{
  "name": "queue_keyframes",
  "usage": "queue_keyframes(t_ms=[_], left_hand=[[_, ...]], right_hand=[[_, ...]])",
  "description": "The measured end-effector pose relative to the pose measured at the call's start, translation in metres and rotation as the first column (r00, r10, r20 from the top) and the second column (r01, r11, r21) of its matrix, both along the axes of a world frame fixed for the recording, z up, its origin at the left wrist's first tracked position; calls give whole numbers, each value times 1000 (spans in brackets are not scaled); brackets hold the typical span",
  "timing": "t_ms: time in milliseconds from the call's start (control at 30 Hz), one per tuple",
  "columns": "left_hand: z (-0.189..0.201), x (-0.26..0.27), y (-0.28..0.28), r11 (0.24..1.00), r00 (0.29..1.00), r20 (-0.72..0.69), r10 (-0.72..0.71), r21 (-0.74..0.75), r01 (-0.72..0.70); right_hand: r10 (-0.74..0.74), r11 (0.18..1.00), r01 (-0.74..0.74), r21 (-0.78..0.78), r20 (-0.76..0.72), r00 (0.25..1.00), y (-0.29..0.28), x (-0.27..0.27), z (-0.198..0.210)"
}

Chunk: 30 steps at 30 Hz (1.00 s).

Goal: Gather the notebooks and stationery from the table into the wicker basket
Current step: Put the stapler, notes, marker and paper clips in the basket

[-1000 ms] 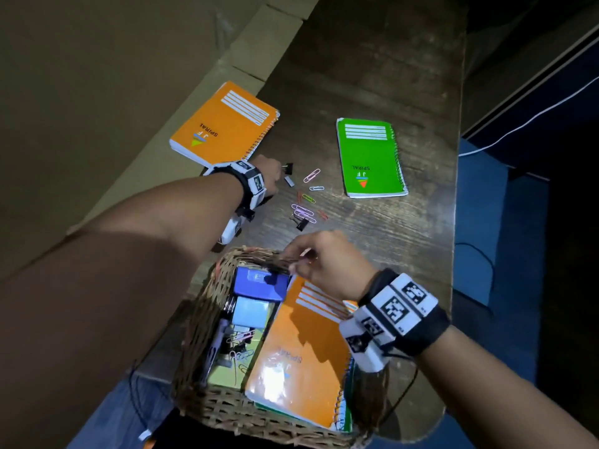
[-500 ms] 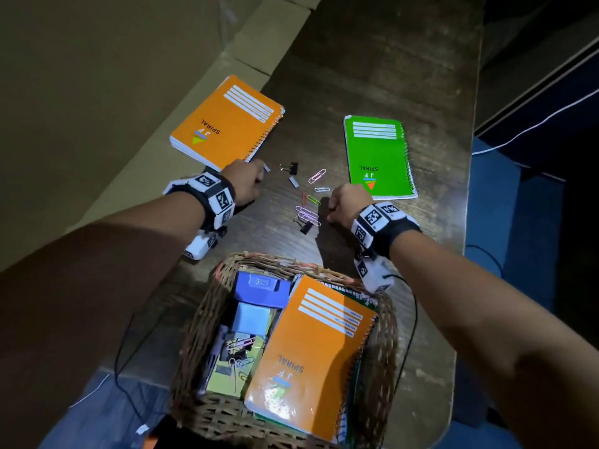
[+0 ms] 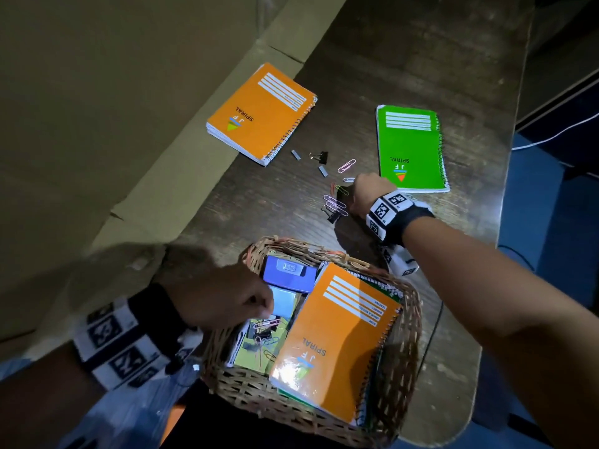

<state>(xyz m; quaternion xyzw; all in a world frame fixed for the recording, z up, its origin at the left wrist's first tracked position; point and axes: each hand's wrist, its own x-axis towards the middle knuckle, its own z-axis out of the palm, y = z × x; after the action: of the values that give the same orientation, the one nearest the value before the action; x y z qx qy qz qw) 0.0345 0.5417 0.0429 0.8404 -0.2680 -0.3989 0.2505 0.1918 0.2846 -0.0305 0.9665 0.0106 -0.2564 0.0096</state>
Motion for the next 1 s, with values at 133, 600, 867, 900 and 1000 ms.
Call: queue_keyframes(t_ms=[133, 600, 867, 900, 1000], left_hand=[[-4, -3, 12, 984, 977, 128, 172, -60, -165], [-9, 153, -66, 996, 936, 347, 65, 39, -84], [-64, 178, -120, 925, 862, 342, -375, 206, 320], [-70, 177, -123, 917, 853, 343, -394, 208, 340], [-82, 177, -131, 912, 833, 374, -408, 217, 349]], right_hand=[[56, 996, -56, -70, -14, 998, 4, 2, -4], [99, 807, 4, 591, -141, 985, 40, -101, 95], [-5, 701, 83, 709, -112, 994, 30, -149, 87], [-62, 690, 112, 715, -97, 993, 18, -145, 88], [-192, 690, 185, 700, -69, 979, -15, -132, 91]])
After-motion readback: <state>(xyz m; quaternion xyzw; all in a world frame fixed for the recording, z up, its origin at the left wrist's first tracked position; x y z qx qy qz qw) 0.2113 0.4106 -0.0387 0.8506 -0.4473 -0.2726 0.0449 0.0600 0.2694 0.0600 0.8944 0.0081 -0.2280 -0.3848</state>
